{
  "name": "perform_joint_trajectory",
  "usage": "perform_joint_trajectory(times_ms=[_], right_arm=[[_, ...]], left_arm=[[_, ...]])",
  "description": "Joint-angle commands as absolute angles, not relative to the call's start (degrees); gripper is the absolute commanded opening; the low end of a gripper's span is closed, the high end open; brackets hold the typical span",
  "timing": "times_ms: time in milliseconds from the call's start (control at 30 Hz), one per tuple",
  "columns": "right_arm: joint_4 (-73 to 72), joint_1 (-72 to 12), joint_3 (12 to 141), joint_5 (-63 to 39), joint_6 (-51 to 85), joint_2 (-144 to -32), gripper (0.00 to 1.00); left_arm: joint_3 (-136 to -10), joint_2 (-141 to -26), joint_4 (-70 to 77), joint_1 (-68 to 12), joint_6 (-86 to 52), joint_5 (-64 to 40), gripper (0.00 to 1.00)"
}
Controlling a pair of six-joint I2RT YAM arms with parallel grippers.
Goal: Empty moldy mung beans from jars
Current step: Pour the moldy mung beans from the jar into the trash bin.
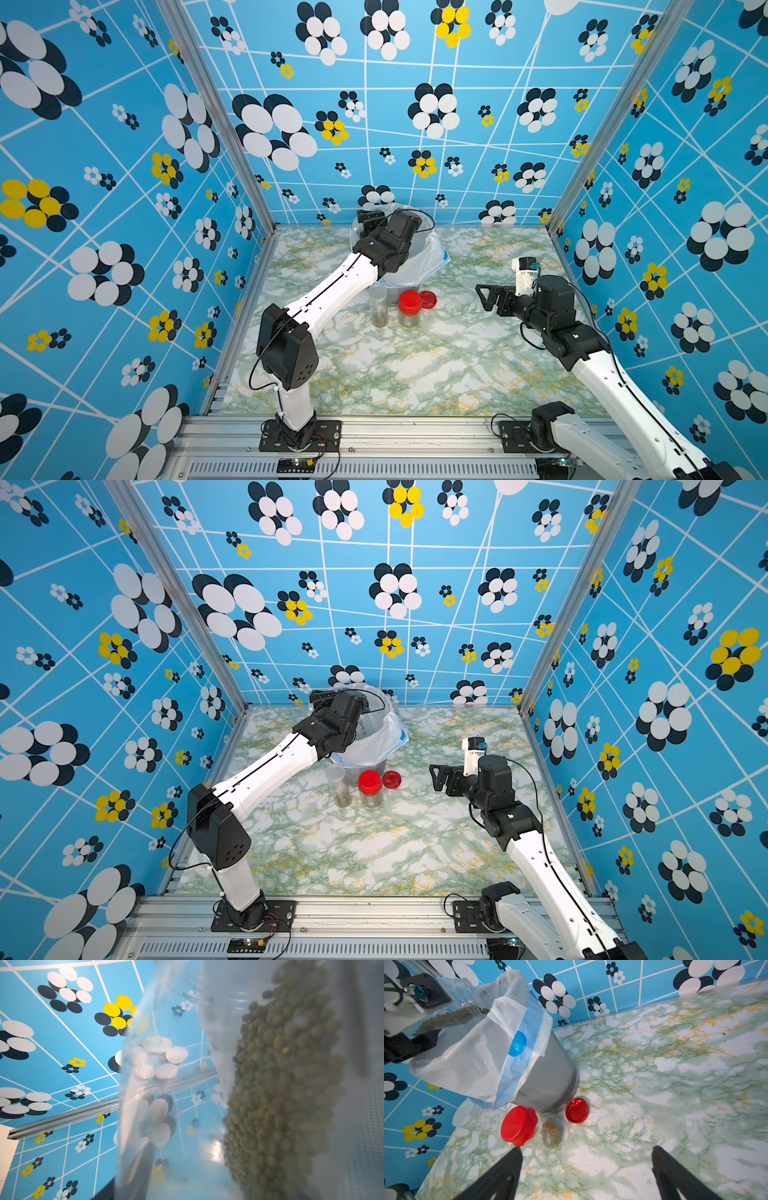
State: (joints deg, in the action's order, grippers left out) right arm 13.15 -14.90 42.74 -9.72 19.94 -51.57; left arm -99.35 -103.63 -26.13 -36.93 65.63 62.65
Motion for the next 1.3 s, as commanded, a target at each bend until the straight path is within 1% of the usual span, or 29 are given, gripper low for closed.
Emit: perform_joint_trajectory(times_ms=[0,733,967,1167,1267], right_arm=[[13.64,-14.68,42.36,-10.13,19.39,-51.32,0.99],[14.01,-14.67,42.45,-10.04,19.22,-50.85,0.99],[13.5,-14.62,42.13,-10.11,19.43,-50.73,0.99],[13.14,-14.66,42.4,-10.81,19.54,-51.66,0.99],[12.92,-14.67,42.05,-10.77,19.51,-51.42,0.99]], left_arm=[[-98.88,-101.16,-20.41,-37.69,69.02,64.48,0.5],[-96.47,-98.93,-15.35,-37.9,75.18,63.63,0.51],[-92.97,-97.28,-8.35,-38.03,80.8,62.98,0.51],[-90.84,-96.17,-5.16,-38.12,83.42,61.7,0.51],[-89.5,-95.74,-1.14,-38.14,87.5,61.03,0.51]])
